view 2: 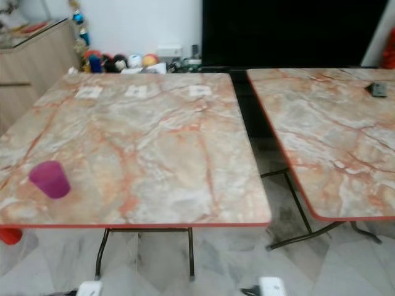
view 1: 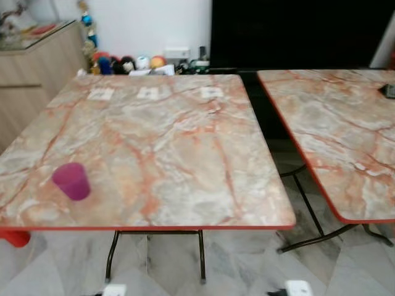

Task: Setting the table

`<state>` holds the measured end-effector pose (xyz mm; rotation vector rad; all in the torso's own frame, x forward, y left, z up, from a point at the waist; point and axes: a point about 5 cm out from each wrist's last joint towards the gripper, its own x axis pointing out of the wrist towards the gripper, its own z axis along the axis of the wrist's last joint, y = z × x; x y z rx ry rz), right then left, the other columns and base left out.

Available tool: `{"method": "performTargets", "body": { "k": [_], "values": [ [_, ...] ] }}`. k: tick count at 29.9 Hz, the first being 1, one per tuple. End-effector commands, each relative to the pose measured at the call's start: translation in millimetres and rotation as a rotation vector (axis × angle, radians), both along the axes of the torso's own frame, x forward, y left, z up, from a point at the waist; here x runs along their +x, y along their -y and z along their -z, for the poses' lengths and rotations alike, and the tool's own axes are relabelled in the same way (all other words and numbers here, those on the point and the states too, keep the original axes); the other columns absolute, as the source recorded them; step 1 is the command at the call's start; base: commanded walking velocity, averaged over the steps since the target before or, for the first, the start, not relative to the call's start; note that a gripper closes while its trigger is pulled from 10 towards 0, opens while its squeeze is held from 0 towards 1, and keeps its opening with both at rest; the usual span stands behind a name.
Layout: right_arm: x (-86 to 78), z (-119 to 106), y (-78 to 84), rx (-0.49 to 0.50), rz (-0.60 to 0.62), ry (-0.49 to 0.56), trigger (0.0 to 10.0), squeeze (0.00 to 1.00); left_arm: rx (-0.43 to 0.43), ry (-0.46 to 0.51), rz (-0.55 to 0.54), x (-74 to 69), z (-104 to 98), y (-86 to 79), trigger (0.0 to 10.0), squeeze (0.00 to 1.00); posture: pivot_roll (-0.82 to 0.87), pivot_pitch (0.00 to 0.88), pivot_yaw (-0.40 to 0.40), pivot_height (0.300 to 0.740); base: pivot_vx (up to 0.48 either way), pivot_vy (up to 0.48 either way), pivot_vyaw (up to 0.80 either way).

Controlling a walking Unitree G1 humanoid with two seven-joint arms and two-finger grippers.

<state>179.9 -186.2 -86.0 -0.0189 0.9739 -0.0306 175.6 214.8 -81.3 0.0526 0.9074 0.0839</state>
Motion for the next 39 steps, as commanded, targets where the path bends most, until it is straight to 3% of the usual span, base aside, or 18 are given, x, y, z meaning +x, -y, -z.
{"method": "performTargets", "body": {
  "k": [1,12,36,39],
  "values": [
    [-4.0,0.3,11.4,-0.026,0.015,-0.011,10.0,0.0,-0.016,-0.02,0.003,-3.0,3.0,6.4,10.0,0.0,0.0,0.055,-0.005,0.74,0.0,0.48,0.0],
    [-3.3,0.0,11.8,-0.027,0.017,-0.011,10.0,0.0,-0.015,-0.015,-0.006,-1.4,2.0,5.0,10.0,0.0,0.01,0.071,-0.007,0.74,0.0,0.45,0.0],
    [-2.9,-0.2,11.8,-0.026,0.016,-0.011,10.0,0.0,0.007,0.023,0.039,6.0,-2.0,6.5,10.0,0.0,0.02,0.079,-0.009,0.74,0.0,0.0,0.0],
    [-2.9,-0.2,11.8,-0.026,0.016,-0.011,10.0,0.0,0.004,0.025,0.04,7.0,-2.4,6.9,10.0,0.0,0.02,0.08,-0.009,0.74,0.0,-0.48,0.0]
  ]
}}
